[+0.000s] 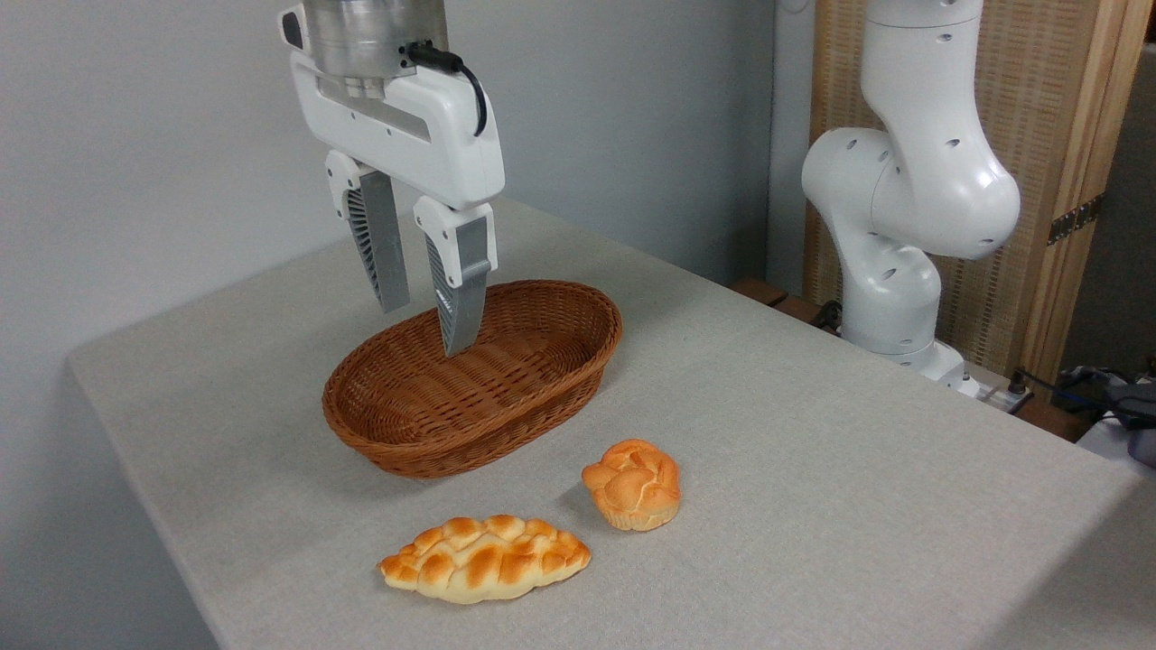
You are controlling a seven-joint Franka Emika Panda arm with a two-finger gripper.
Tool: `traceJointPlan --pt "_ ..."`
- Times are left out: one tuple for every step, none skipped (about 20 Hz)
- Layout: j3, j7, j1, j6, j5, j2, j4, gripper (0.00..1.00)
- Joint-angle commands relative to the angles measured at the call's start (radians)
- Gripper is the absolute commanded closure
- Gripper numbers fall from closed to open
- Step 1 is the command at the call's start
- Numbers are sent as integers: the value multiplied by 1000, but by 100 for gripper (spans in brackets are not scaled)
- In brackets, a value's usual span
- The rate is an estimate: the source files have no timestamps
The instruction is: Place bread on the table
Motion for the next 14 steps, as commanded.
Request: traceJointPlan --pt "-14 -10 17 -54 -13 27 55 0" --pt "-23 -10 17 -54 -13 27 54 0" --pt "-24 -10 17 -56 -11 25 49 0" --pt "-24 -10 17 -57 -11 25 48 0" --pt "-24 -7 17 -57 -11 24 46 0" --pt "-24 -3 17 -57 -11 24 46 0" --pt "-24 0 17 -57 -11 24 45 0" --pt "-24 3 17 -57 -11 24 43 0" --pt "-24 9 17 -63 -11 24 42 0" --pt "-24 38 17 -79 -10 24 42 0" --pt "-24 74 17 -91 -10 24 42 0" --pt "-24 95 17 -100 -10 24 42 0" --pt "-24 97 17 -103 -10 24 42 0" --pt "-24 97 17 -103 -10 24 42 0"
